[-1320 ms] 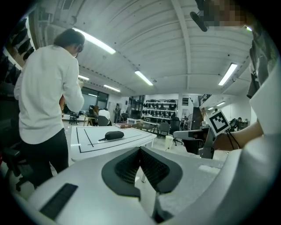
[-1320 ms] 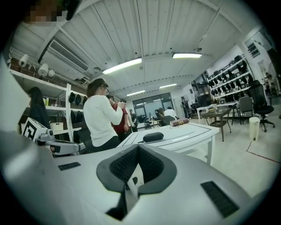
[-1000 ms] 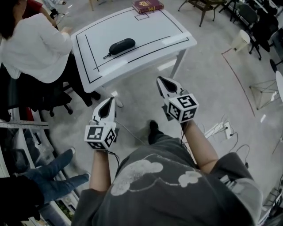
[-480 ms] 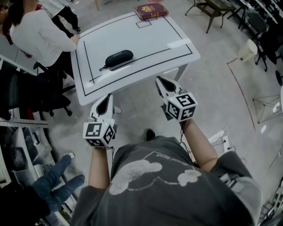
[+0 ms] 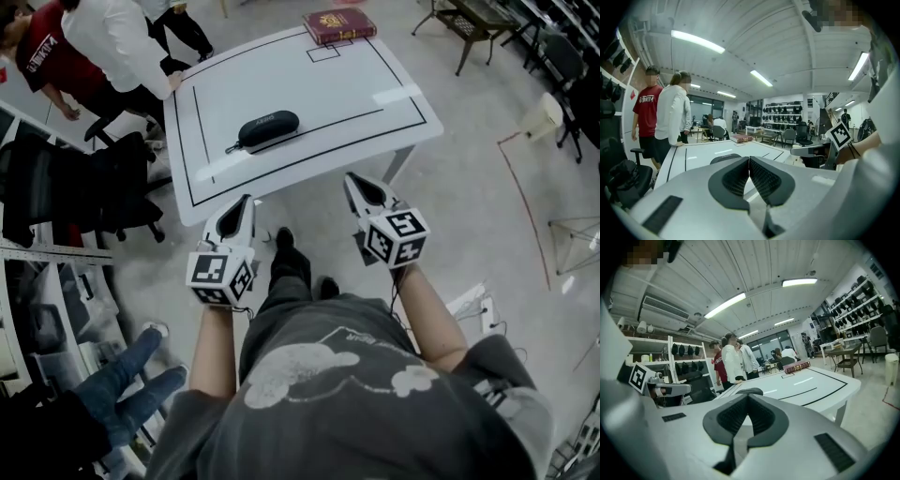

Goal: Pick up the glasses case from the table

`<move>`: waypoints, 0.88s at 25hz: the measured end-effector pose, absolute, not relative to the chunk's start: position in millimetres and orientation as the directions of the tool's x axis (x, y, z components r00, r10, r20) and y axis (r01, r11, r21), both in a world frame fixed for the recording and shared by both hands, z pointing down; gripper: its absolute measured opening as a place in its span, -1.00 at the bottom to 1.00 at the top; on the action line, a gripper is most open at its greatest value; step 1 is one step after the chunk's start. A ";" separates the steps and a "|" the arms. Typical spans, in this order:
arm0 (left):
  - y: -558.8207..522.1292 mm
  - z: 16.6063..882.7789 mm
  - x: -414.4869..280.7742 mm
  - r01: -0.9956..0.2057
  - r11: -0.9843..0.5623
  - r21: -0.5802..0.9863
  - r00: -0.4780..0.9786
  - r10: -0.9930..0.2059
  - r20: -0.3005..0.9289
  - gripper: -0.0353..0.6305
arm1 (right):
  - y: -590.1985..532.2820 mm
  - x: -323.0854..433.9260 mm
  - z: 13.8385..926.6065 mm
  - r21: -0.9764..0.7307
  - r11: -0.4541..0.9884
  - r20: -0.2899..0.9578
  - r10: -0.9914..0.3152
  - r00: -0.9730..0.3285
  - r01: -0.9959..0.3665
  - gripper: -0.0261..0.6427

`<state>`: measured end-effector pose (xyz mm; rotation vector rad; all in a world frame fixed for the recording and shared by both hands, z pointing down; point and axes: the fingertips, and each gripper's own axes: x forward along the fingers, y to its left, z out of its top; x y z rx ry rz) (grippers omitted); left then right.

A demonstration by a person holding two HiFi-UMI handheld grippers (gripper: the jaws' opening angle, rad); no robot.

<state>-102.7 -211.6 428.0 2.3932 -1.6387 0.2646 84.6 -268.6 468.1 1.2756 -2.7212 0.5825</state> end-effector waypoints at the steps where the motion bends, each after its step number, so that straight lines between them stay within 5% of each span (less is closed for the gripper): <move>1: -216.3 430.6 -103.5 -0.931 -0.353 0.087 0.363 -0.890 0.277 -0.88 | -270.8 85.1 469.0 -0.301 0.578 0.233 -0.727 -0.646 -0.759 -0.92; 8: -263.3 443.8 -118.6 -0.921 -0.379 0.091 0.389 -0.878 0.280 -0.84 | -302.8 86.0 471.1 -0.272 0.544 0.245 -0.758 -0.604 -0.794 -0.92; 15: -318.5 468.4 -133.1 -0.887 -0.459 0.057 0.446 -0.819 0.362 -0.23 | -344.8 72.9 477.7 -0.265 0.516 0.278 -0.768 -0.577 -0.815 -0.92; 22: -379.3 502.4 -137.8 -0.814 -0.580 -0.029 0.486 -0.706 0.515 0.16 | -394.3 55.3 494.6 -0.277 0.493 0.317 -0.763 -0.563 -0.825 -0.92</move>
